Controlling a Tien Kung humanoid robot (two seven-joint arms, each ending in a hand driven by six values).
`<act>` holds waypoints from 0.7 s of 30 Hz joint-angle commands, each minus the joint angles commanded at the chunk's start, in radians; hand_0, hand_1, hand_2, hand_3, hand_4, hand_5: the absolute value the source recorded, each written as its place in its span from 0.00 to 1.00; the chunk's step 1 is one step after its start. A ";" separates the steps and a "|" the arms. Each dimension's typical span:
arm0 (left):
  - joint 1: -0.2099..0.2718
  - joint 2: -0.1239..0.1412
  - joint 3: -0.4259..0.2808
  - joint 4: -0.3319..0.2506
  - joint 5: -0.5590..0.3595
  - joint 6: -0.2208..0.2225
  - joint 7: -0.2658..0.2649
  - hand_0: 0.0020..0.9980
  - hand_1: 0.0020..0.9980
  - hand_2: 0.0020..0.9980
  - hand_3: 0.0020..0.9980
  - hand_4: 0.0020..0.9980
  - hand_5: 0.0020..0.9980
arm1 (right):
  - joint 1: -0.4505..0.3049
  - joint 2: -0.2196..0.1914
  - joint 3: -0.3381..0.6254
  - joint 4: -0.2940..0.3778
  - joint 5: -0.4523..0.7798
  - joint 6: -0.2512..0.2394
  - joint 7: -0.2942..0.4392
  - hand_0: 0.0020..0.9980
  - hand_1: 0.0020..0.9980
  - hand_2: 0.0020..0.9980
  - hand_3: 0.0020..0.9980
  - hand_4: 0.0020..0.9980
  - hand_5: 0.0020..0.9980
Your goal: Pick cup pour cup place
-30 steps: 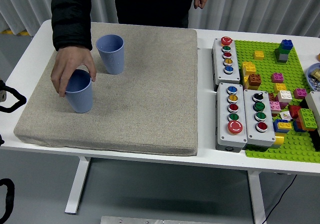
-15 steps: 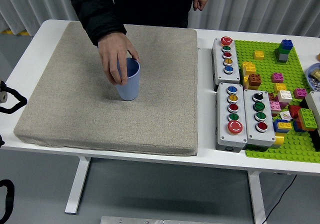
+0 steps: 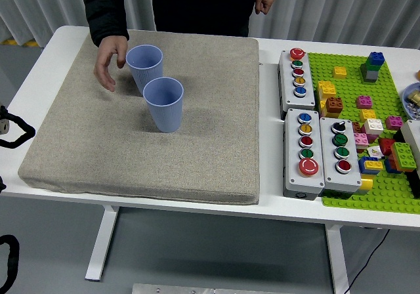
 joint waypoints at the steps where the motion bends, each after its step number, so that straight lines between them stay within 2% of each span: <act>1: 0.000 0.000 0.000 0.000 0.000 0.000 0.000 0.84 0.84 0.93 0.92 0.87 1.00 | 0.000 0.000 0.000 0.000 -0.001 0.000 -0.001 0.68 0.68 0.69 0.64 0.43 0.16; 21: -0.001 -0.001 -0.001 0.000 0.000 0.000 0.002 0.84 0.84 0.93 0.92 0.87 1.00 | -0.001 -0.001 0.001 0.000 0.002 0.000 0.000 0.68 0.68 0.69 0.64 0.43 0.17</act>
